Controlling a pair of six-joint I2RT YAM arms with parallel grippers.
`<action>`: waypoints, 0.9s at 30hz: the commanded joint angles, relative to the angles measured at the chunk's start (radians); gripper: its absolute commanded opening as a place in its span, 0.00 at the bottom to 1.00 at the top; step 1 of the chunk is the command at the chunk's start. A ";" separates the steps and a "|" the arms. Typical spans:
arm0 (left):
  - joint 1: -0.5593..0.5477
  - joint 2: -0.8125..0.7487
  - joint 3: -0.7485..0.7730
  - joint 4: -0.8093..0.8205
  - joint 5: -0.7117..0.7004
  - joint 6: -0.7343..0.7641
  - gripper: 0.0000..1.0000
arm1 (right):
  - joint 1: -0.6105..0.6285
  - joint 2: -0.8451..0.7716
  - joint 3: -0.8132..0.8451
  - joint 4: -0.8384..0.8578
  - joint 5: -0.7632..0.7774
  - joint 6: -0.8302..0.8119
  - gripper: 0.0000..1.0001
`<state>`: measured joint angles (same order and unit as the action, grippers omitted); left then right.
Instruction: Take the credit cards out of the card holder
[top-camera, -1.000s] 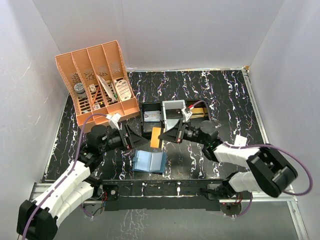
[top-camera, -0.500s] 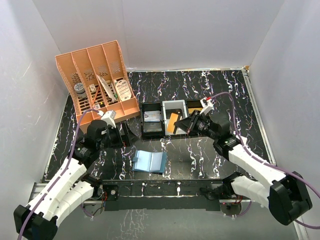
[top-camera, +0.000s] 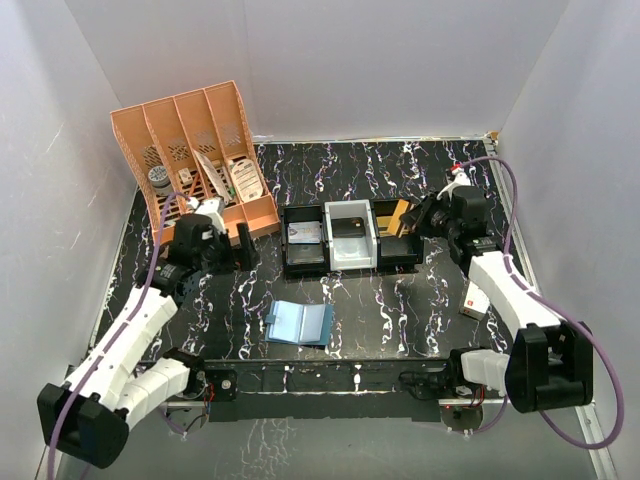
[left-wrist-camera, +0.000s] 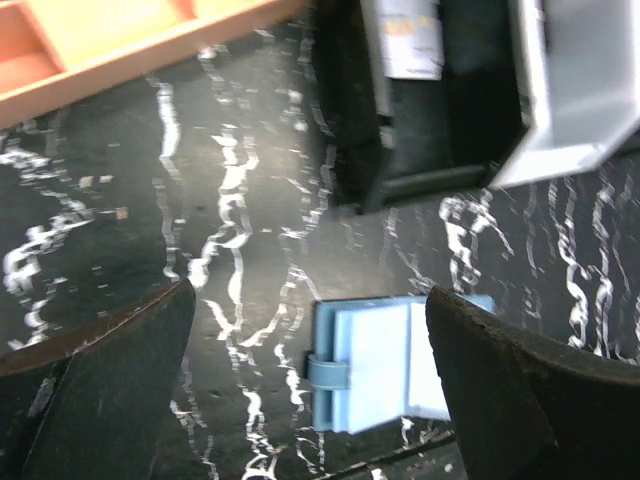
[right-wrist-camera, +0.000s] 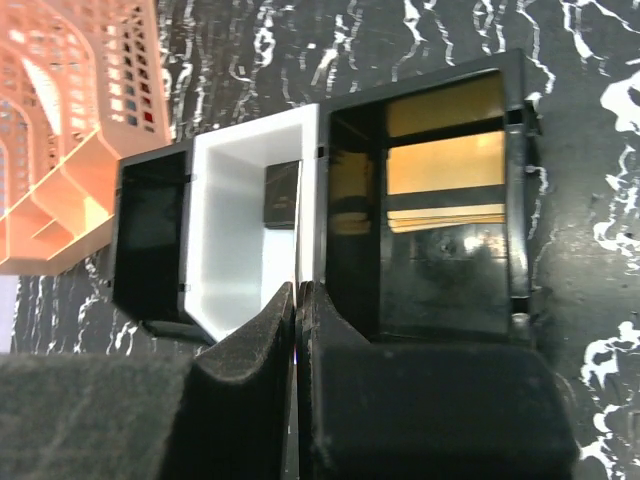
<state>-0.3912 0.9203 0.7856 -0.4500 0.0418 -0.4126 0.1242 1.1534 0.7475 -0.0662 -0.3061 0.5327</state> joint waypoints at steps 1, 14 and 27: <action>0.196 -0.008 -0.011 -0.006 0.009 0.063 0.99 | -0.034 0.055 0.116 -0.027 -0.063 -0.109 0.00; 0.275 -0.110 -0.080 0.057 0.044 0.080 0.99 | -0.022 0.053 0.107 0.068 0.075 -0.715 0.00; 0.275 -0.097 -0.085 0.072 0.061 0.095 0.99 | 0.032 0.149 0.043 0.108 0.001 -1.280 0.00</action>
<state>-0.1196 0.8406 0.7067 -0.3962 0.0910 -0.3344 0.1463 1.2716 0.8284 -0.0437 -0.2699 -0.5430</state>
